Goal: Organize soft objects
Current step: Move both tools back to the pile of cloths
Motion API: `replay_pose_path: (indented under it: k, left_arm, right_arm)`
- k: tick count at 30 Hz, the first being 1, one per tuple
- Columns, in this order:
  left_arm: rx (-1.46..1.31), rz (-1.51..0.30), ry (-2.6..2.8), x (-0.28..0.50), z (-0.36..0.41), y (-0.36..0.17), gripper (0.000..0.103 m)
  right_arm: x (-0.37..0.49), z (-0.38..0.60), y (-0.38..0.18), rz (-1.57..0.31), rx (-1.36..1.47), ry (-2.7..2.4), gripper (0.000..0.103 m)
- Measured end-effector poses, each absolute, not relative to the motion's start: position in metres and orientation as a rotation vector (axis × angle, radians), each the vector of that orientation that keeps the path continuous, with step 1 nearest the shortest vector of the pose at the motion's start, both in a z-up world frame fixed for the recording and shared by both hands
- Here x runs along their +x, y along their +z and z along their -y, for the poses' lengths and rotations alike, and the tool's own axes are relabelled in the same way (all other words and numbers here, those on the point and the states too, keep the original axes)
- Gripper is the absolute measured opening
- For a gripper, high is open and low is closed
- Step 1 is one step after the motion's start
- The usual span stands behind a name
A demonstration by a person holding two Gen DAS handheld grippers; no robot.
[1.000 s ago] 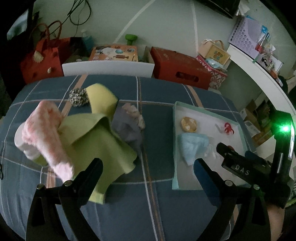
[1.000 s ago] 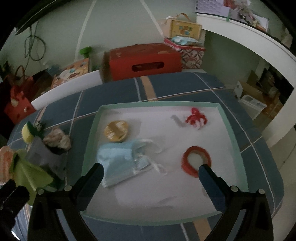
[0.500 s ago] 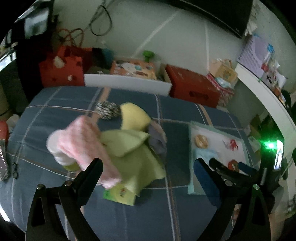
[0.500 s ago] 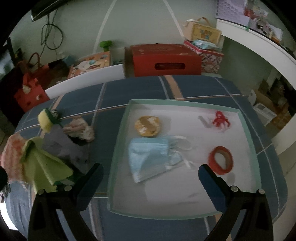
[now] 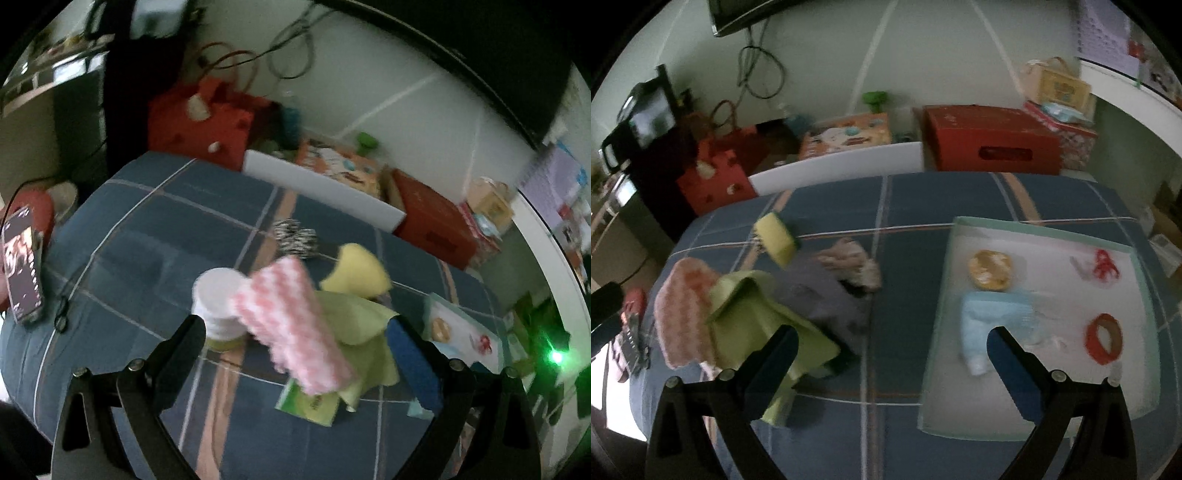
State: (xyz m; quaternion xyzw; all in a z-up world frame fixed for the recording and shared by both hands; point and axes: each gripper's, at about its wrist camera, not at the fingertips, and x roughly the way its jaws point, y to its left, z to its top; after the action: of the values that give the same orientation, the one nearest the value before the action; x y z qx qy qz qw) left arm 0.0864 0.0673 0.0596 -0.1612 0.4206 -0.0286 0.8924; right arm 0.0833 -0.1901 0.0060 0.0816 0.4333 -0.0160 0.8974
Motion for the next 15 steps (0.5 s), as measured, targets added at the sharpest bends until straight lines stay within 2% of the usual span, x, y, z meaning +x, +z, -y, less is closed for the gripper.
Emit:
replay_pose_path:
  k: [15]
  left_arm:
    - [-0.392,-0.916,-0.013,0.099,-0.093,0.036,0.098]
  right_arm:
    - [0.086,0.161,-0.001,-0.923,0.119,0.035,0.103]
